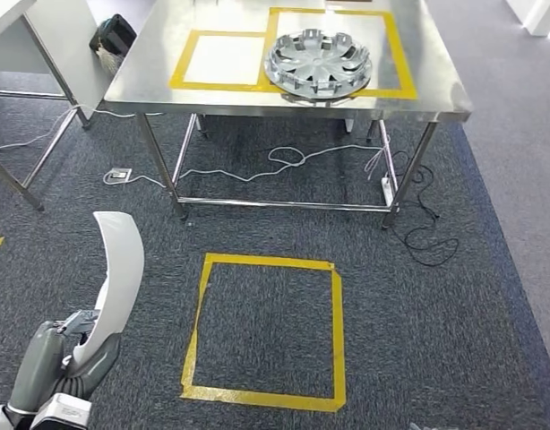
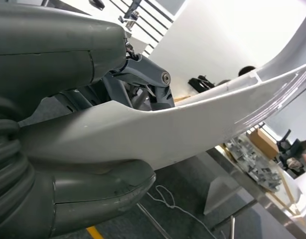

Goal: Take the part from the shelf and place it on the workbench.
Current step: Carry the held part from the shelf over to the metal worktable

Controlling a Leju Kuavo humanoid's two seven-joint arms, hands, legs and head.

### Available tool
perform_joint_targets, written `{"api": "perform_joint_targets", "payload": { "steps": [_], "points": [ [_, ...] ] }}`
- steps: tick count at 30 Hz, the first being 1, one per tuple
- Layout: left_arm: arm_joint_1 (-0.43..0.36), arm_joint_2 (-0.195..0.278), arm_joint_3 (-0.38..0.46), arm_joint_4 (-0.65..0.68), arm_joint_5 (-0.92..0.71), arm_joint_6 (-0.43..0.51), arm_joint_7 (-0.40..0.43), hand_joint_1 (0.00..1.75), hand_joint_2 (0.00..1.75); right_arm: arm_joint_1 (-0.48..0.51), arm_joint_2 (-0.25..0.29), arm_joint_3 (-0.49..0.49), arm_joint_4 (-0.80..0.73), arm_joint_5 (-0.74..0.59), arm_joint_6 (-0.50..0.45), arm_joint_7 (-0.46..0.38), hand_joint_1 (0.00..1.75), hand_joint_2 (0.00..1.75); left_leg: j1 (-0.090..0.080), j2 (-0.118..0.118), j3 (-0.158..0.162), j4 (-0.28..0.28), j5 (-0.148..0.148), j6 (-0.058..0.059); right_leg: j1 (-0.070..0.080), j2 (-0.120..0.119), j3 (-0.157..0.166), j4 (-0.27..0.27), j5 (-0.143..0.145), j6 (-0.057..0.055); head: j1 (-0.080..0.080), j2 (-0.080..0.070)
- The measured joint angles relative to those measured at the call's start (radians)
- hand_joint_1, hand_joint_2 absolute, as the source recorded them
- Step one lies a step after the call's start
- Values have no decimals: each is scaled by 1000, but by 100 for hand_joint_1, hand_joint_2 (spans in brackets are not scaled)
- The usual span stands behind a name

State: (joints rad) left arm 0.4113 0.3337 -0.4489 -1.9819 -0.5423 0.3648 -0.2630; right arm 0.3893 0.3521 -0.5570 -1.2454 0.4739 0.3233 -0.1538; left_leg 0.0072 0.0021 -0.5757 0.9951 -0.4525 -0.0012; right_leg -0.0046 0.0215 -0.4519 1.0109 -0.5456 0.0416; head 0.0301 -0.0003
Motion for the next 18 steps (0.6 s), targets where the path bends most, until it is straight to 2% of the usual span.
{"api": "perform_joint_targets", "payload": {
  "steps": [1, 2, 3, 5, 6, 7, 8, 9, 11, 12, 13, 14, 15, 16, 17, 18],
  "points": [
    [3, 2, -1, -3, -1, 7, 3, 175, 175, -3, 0, 0, 1, 3, 1, -2, 0, 0, 1, 0, 13, -3, -6, 7, 0, -4, -15, 31, 0, 4, 3, 0],
    [5, 3, -1, -6, -2, 14, 6, 175, 175, -6, 0, 0, 3, 7, 2, -3, 0, 0, 1, 0, 28, -4, -14, 13, 0, -8, -43, 81, -4, 6, 4, 0],
    [7, 5, -1, -8, -4, 19, 9, 175, 175, -8, 0, 1, 5, 9, 3, -4, 0, 0, 1, 0, 41, -6, -25, 17, 0, -12, -86, 147, -14, 7, 6, 0],
    [10, 8, -3, -11, -8, 26, 15, 175, 175, -9, 0, 2, 10, 13, 2, -7, 0, 0, -1, 0, 72, -7, -52, 21, 1, -13, -183, 264, -69, 6, 8, 0],
    [11, 10, -3, -11, -9, 30, 18, 175, 175, -9, 0, 2, 14, 15, 1, -8, 0, 0, -1, 0, 92, -7, -68, 22, 2, -13, -221, 290, -103, 6, 8, 0],
    [13, 13, -4, -12, -10, 35, 21, 175, 175, -9, 0, 2, 19, 16, -2, -10, 0, 0, -2, -1, 116, -8, -86, 22, 2, -13, -247, 286, -128, 5, 9, 0],
    [14, 15, -5, -14, -11, 40, 24, 175, 175, -9, 0, 2, 24, 17, -4, -12, 0, 0, -2, -2, 143, -9, -105, 21, 3, -13, -262, 258, -130, 3, 11, 0],
    [15, 18, -6, -15, -11, 46, 28, 175, 175, -9, 0, 1, 29, 19, -6, -14, 0, 0, -3, -3, 170, -10, -125, 20, 3, -13, -271, 211, -95, -2, 11, 0],
    [17, 23, -10, -17, -11, 55, 35, 175, 175, -9, -1, 0, 41, 22, -9, -16, 0, 0, -5, -5, 217, -12, -169, 14, 7, -15, -276, 123, 59, -11, 11, 0],
    [18, 25, -12, -18, -11, 58, 37, 175, 175, -10, -1, -1, 45, 24, -10, -17, 0, 0, -4, -7, 237, -19, -188, 8, 11, -15, -271, 101, 117, -14, 9, 0],
    [19, 28, -14, -19, -11, 60, 40, 175, 175, -13, -2, -1, 49, 26, -10, -18, 0, 0, -2, -8, 255, -22, -197, 2, 15, -15, -261, 93, 143, -18, 8, 0],
    [19, 29, -16, -22, -11, 63, 42, 175, 175, -18, -2, -1, 51, 28, -10, -19, 0, 0, 0, -10, 264, -16, -191, -5, 18, -14, -244, 93, 124, -22, 9, 0],
    [17, 31, -18, -25, -11, 64, 44, 175, 175, -24, -2, -1, 51, 28, -11, -20, 0, 0, 3, -10, 257, 16, -170, -12, 18, -12, -225, 85, 113, -28, 10, 0],
    [14, 32, -19, -27, -12, 67, 47, 175, 175, -30, -4, 0, 51, 29, -12, -21, 0, 0, 3, -10, 230, 74, -137, -18, 16, -11, -204, 74, 102, -34, 9, 0],
    [11, 34, -20, -28, -12, 70, 51, 175, 175, -35, -5, -1, 52, 30, -12, -21, 0, 0, 3, -9, 183, 147, -112, -23, 13, -9, -179, 61, 90, -40, 7, 0],
    [11, 36, -21, -28, -12, 74, 58, 175, 175, -36, -6, 0, 53, 31, -13, -21, 0, 0, 4, -9, 125, 218, -106, -28, 11, -9, -153, 46, 77, -43, 5, 0]
  ]
}}
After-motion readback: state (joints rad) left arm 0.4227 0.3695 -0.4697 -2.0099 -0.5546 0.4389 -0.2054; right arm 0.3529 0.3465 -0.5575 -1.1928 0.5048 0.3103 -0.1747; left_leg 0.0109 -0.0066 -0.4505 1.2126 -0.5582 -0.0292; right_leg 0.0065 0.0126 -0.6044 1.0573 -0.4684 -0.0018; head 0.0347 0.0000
